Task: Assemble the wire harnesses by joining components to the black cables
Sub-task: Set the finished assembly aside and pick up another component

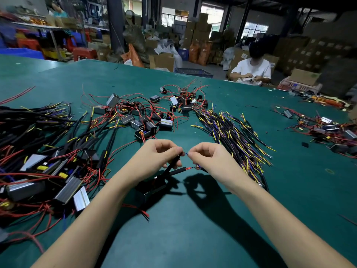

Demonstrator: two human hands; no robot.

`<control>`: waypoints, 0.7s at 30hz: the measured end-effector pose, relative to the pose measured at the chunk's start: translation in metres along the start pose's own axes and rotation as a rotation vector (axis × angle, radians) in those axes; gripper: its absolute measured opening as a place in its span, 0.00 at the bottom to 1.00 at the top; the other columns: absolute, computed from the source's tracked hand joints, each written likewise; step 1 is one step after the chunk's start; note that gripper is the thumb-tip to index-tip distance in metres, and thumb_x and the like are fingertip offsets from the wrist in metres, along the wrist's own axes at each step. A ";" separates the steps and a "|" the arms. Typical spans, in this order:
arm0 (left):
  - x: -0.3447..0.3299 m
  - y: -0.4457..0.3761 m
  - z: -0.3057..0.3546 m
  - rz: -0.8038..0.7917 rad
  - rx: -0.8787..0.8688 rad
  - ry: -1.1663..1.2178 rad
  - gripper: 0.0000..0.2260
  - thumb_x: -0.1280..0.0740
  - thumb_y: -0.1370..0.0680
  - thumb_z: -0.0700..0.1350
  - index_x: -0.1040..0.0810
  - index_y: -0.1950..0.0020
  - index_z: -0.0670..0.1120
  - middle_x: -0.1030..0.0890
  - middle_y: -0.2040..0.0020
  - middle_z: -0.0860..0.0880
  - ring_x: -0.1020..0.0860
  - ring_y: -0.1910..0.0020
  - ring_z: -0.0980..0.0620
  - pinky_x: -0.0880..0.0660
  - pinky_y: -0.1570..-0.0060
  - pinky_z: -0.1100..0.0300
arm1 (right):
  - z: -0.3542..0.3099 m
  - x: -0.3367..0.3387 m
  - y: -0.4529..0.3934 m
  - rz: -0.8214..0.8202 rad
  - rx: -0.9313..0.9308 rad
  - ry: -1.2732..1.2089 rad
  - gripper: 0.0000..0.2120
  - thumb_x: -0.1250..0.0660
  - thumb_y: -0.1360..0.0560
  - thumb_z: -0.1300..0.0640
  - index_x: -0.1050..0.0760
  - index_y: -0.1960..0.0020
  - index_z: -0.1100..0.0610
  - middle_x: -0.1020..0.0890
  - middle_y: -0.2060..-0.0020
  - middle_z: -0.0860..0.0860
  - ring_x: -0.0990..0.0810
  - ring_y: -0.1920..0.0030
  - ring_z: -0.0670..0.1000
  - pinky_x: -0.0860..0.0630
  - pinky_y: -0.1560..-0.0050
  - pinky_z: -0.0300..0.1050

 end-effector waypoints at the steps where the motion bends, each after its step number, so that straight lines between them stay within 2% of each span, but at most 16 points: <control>1: 0.000 0.000 0.001 0.005 -0.006 -0.012 0.09 0.35 0.21 0.45 0.19 0.57 0.44 0.17 0.67 0.50 0.23 0.67 0.57 0.31 0.65 0.64 | -0.001 -0.001 0.000 -0.025 0.012 -0.016 0.03 0.33 0.24 0.61 0.20 0.55 0.57 0.22 0.67 0.49 0.27 0.69 0.44 0.31 0.65 0.33; 3: 0.000 0.001 0.003 0.010 -0.014 -0.033 0.09 0.35 0.21 0.45 0.19 0.57 0.43 0.17 0.67 0.50 0.23 0.67 0.56 0.31 0.65 0.62 | -0.005 -0.003 0.000 -0.065 0.051 -0.021 0.04 0.33 0.24 0.62 0.20 0.51 0.58 0.21 0.65 0.50 0.26 0.69 0.43 0.30 0.65 0.32; 6: -0.001 0.002 0.005 0.011 -0.017 -0.048 0.10 0.36 0.21 0.45 0.19 0.56 0.40 0.17 0.67 0.51 0.24 0.68 0.57 0.32 0.66 0.62 | -0.009 -0.002 0.000 -0.061 0.110 -0.001 0.03 0.31 0.25 0.62 0.19 0.53 0.58 0.19 0.66 0.48 0.25 0.69 0.43 0.29 0.67 0.33; 11: -0.002 0.003 0.006 -0.002 -0.018 -0.071 0.10 0.36 0.20 0.44 0.18 0.58 0.43 0.16 0.67 0.51 0.24 0.69 0.57 0.32 0.69 0.66 | -0.013 -0.001 0.000 -0.047 0.169 0.013 0.02 0.30 0.26 0.62 0.20 0.57 0.59 0.18 0.65 0.53 0.24 0.66 0.49 0.26 0.62 0.43; 15: -0.002 0.004 0.006 -0.022 -0.011 -0.064 0.10 0.36 0.20 0.43 0.18 0.56 0.40 0.16 0.67 0.50 0.23 0.71 0.58 0.32 0.70 0.70 | -0.018 0.001 0.000 -0.033 0.251 0.097 0.04 0.30 0.27 0.64 0.20 0.59 0.58 0.17 0.65 0.55 0.25 0.67 0.51 0.27 0.62 0.48; 18: -0.002 0.003 0.005 -0.049 0.021 -0.045 0.10 0.36 0.20 0.43 0.19 0.58 0.42 0.16 0.67 0.49 0.23 0.71 0.56 0.34 0.72 0.68 | -0.026 0.002 0.006 0.001 0.418 0.253 0.05 0.31 0.27 0.65 0.21 0.60 0.58 0.20 0.68 0.50 0.25 0.69 0.51 0.27 0.64 0.47; 20: -0.003 0.003 0.004 -0.068 0.066 -0.008 0.10 0.36 0.21 0.44 0.19 0.60 0.44 0.17 0.68 0.49 0.24 0.72 0.57 0.34 0.72 0.67 | -0.036 -0.002 0.014 0.024 0.632 0.466 0.04 0.32 0.26 0.66 0.22 0.59 0.60 0.22 0.67 0.49 0.25 0.68 0.49 0.26 0.63 0.44; 21: -0.003 0.003 0.003 -0.088 0.096 0.021 0.10 0.36 0.21 0.44 0.20 0.61 0.45 0.18 0.69 0.49 0.25 0.73 0.57 0.35 0.71 0.67 | -0.041 -0.006 0.019 0.045 0.770 0.619 0.03 0.34 0.26 0.67 0.22 0.58 0.62 0.22 0.65 0.51 0.25 0.68 0.51 0.25 0.63 0.46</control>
Point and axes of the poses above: each hand's wrist, its own y-axis away from the middle knuckle, its own x-axis out of the back of the hand, z = x × y, the point moved 5 cm from there along -y, towards the middle knuckle
